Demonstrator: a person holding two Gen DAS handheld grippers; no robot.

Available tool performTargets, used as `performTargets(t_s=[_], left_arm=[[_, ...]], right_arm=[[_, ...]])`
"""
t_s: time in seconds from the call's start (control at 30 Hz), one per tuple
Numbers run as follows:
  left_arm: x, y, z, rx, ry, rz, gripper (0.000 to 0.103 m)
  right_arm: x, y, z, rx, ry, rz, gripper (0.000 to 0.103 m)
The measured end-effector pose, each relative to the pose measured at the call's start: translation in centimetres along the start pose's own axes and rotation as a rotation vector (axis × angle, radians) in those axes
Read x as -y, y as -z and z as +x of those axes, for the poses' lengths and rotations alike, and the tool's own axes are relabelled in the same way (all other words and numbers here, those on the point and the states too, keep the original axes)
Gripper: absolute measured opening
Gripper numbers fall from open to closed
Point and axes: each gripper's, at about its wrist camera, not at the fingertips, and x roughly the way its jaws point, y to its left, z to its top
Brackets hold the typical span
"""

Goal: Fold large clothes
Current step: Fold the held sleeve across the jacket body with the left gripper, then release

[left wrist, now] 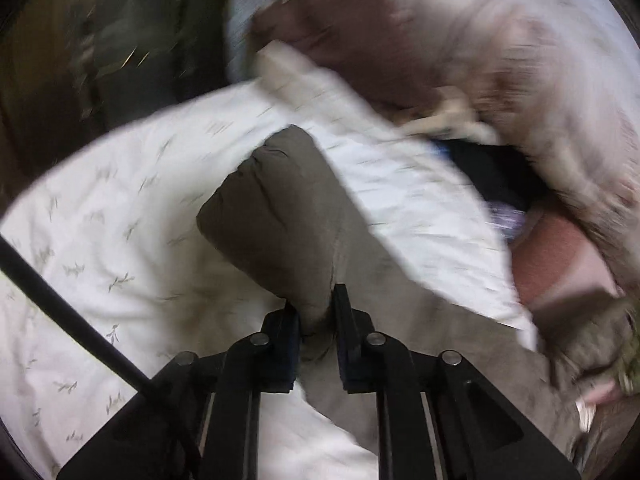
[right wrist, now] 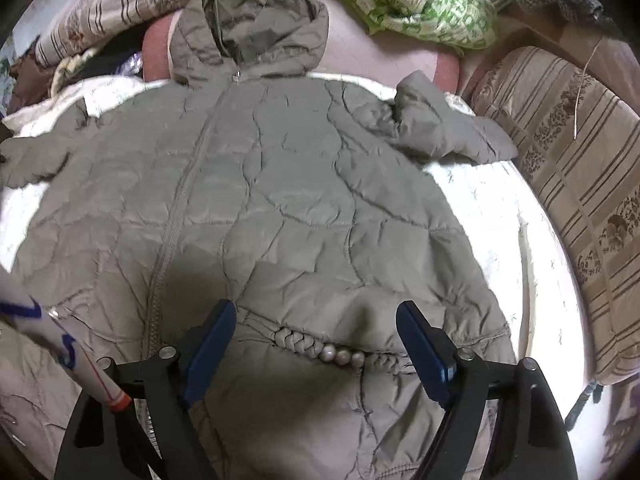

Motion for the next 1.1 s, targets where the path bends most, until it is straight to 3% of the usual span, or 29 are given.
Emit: performTargets(t_s=[0.13,0.27,0.5,0.53,0.57,0.6,0.67,0.77,0.93,1.1], left_arm=[[7.3,2.0,-6.3,0.047,0.151,0.148,0.013],[15.1,6.7,-10.9,0.048,0.279,0.300,0.013],[27.1,20.4,-12.0,-0.106,0.440,0.527,0.013],[28.2,22.4,-12.0,-0.120,0.434,0.552,0.015],[29.1,24.3,-12.1,-0.129,0.426,0.583,0.024],[29.7,25.6,-12.3,-0.136,0.427,0.606,0.029],[30.4,28.6,-13.2,-0.152,0.445,0.642,0.051],[29.9,30.6,-14.4,-0.140,0.443,0.651,0.062],[26.3,30.8,-17.2,-0.100,0.437,0.624,0.063],[20.5,29.8,-18.8,0.074,0.268,0.630,0.065]], right_arm=[[0.8,0.6,-1.5,0.031,-0.017,0.015,0.086],[2.3,1.4,-2.7,0.039,-0.046,0.069,0.086],[6.7,3.2,-4.4,0.035,-0.083,0.186,0.086],[7.2,3.4,-4.5,0.031,-0.092,0.199,0.086],[7.8,3.5,-4.6,0.031,-0.099,0.212,0.086],[8.3,3.7,-4.8,0.037,-0.103,0.224,0.086],[9.1,4.0,-5.3,0.046,-0.101,0.231,0.086],[10.3,4.4,-5.8,0.050,-0.109,0.249,0.086],[11.6,4.8,-6.2,0.044,-0.133,0.296,0.086],[10.0,4.2,-6.4,0.027,-0.122,0.249,0.086]])
